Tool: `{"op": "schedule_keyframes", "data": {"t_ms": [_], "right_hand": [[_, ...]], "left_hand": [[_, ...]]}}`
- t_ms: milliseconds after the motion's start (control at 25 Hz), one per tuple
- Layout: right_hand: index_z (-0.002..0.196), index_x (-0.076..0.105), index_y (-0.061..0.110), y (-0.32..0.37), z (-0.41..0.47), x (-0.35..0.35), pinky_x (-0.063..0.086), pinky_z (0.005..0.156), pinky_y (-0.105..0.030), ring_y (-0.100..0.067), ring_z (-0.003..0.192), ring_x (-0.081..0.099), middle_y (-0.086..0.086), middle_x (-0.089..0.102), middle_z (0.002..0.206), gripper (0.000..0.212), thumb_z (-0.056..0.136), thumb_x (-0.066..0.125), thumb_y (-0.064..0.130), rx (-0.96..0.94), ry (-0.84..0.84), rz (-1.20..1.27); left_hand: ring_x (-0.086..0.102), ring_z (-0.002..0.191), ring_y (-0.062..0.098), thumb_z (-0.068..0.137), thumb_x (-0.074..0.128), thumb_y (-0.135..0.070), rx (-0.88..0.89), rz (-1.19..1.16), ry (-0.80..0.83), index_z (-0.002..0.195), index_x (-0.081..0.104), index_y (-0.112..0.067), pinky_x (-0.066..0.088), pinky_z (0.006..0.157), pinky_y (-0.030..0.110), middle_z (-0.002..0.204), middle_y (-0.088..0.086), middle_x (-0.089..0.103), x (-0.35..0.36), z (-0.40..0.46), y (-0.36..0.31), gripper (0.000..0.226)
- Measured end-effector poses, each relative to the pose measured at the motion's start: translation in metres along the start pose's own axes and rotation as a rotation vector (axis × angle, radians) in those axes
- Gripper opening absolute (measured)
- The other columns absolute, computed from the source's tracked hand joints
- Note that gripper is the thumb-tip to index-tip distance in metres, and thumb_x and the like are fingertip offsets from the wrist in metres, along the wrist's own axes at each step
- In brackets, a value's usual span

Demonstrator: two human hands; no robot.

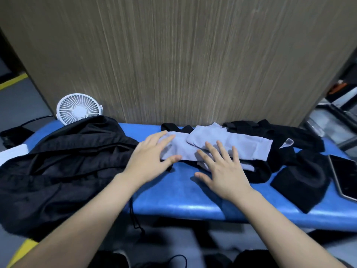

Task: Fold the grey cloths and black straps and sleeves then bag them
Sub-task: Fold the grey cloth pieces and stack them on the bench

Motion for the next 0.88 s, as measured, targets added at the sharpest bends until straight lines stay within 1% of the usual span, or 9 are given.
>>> {"op": "schedule_keyframes", "data": {"t_ms": [80, 160, 240, 280, 440, 560, 680, 760, 880], "right_hand": [[0.145, 0.051, 0.028, -0.019, -0.004, 0.005, 0.025, 0.112, -0.068, -0.037, 0.147, 0.034, -0.004, 0.044, 0.156, 0.079, 0.086, 0.027, 0.074, 0.033, 0.042, 0.013], [0.154, 0.035, 0.032, -0.040, -0.012, 0.020, 0.013, 0.118, -0.064, -0.033, 0.153, 0.019, 0.001, 0.029, 0.164, 0.085, 0.084, 0.016, 0.077, 0.072, 0.129, 0.031], [0.159, 0.018, 0.035, -0.054, -0.019, 0.033, 0.002, 0.121, -0.059, -0.028, 0.156, 0.002, 0.007, 0.016, 0.168, 0.090, 0.082, 0.006, 0.078, 0.085, 0.196, 0.029], [0.160, 0.014, 0.035, -0.058, -0.020, 0.037, 0.000, 0.122, -0.057, -0.026, 0.156, -0.002, 0.008, 0.013, 0.168, 0.090, 0.081, 0.003, 0.079, 0.085, 0.209, 0.037], [0.160, 0.013, 0.036, -0.076, -0.010, 0.044, -0.003, 0.123, -0.057, -0.024, 0.156, -0.006, 0.011, 0.011, 0.168, 0.089, 0.082, 0.001, 0.078, 0.092, 0.230, 0.066], [0.159, 0.015, 0.036, -0.100, -0.001, 0.049, -0.003, 0.123, -0.057, -0.023, 0.156, -0.005, 0.012, 0.012, 0.167, 0.088, 0.083, 0.002, 0.078, 0.102, 0.245, 0.071], [0.158, 0.017, 0.036, -0.121, 0.007, 0.056, -0.005, 0.123, -0.057, -0.021, 0.156, -0.007, 0.014, 0.011, 0.167, 0.081, 0.088, 0.010, 0.076, 0.125, 0.268, 0.109], [0.158, 0.019, 0.037, -0.130, 0.013, 0.058, -0.006, 0.123, -0.056, -0.019, 0.156, -0.008, 0.014, 0.011, 0.167, 0.074, 0.092, 0.019, 0.071, 0.152, 0.270, 0.140], [0.157, 0.021, 0.037, -0.137, 0.021, 0.060, -0.007, 0.123, -0.056, -0.018, 0.156, -0.009, 0.015, 0.011, 0.167, 0.072, 0.093, 0.023, 0.068, 0.178, 0.267, 0.161]], "left_hand": [[0.019, 0.149, 0.008, 0.073, 0.022, -0.089, 0.009, 0.023, 0.032, 0.153, 0.031, -0.038, 0.022, 0.117, 0.033, 0.162, -0.015, 0.023, 0.030, 0.005, -0.013, 0.095], [0.015, 0.151, 0.009, 0.076, 0.029, -0.086, 0.018, 0.063, 0.072, 0.155, 0.028, -0.038, 0.018, 0.120, 0.034, 0.163, -0.015, 0.020, 0.055, 0.010, -0.016, 0.092], [0.022, 0.150, 0.012, 0.085, 0.045, -0.075, 0.019, 0.084, 0.066, 0.153, 0.031, -0.037, 0.022, 0.118, 0.034, 0.162, -0.013, 0.025, 0.066, 0.018, -0.013, 0.080], [0.028, 0.147, 0.013, 0.088, 0.052, -0.068, 0.017, 0.090, 0.049, 0.151, 0.035, -0.037, 0.026, 0.115, 0.034, 0.160, -0.013, 0.030, 0.068, 0.022, -0.011, 0.073], [0.043, 0.135, 0.016, 0.092, 0.062, -0.049, 0.009, 0.061, -0.009, 0.137, 0.056, -0.035, 0.039, 0.099, 0.037, 0.149, -0.013, 0.045, 0.066, 0.034, -0.011, 0.047], [0.046, 0.134, 0.013, 0.098, 0.057, -0.039, -0.028, 0.043, -0.027, 0.131, 0.063, -0.038, 0.042, 0.094, 0.034, 0.147, -0.016, 0.048, 0.064, 0.037, -0.006, 0.034], [0.046, 0.135, 0.011, 0.101, 0.054, -0.035, -0.060, 0.004, -0.033, 0.130, 0.065, -0.038, 0.044, 0.092, 0.033, 0.149, -0.017, 0.047, 0.062, 0.041, 0.003, 0.031], [0.045, 0.137, 0.012, 0.102, 0.054, -0.033, -0.046, -0.020, -0.034, 0.130, 0.065, -0.036, 0.045, 0.093, 0.035, 0.151, -0.015, 0.046, 0.064, 0.047, 0.006, 0.031], [0.043, 0.139, 0.012, 0.102, 0.053, -0.033, -0.051, -0.043, -0.012, 0.132, 0.064, -0.035, 0.045, 0.097, 0.036, 0.153, -0.015, 0.043, 0.071, 0.061, 0.009, 0.032]]}}
Point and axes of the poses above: each hand's wrist, its own z-axis towards the middle knuckle, its own x-axis out of the palm, y = z × x, the point moved 10 cm from there along z, towards the middle knuckle
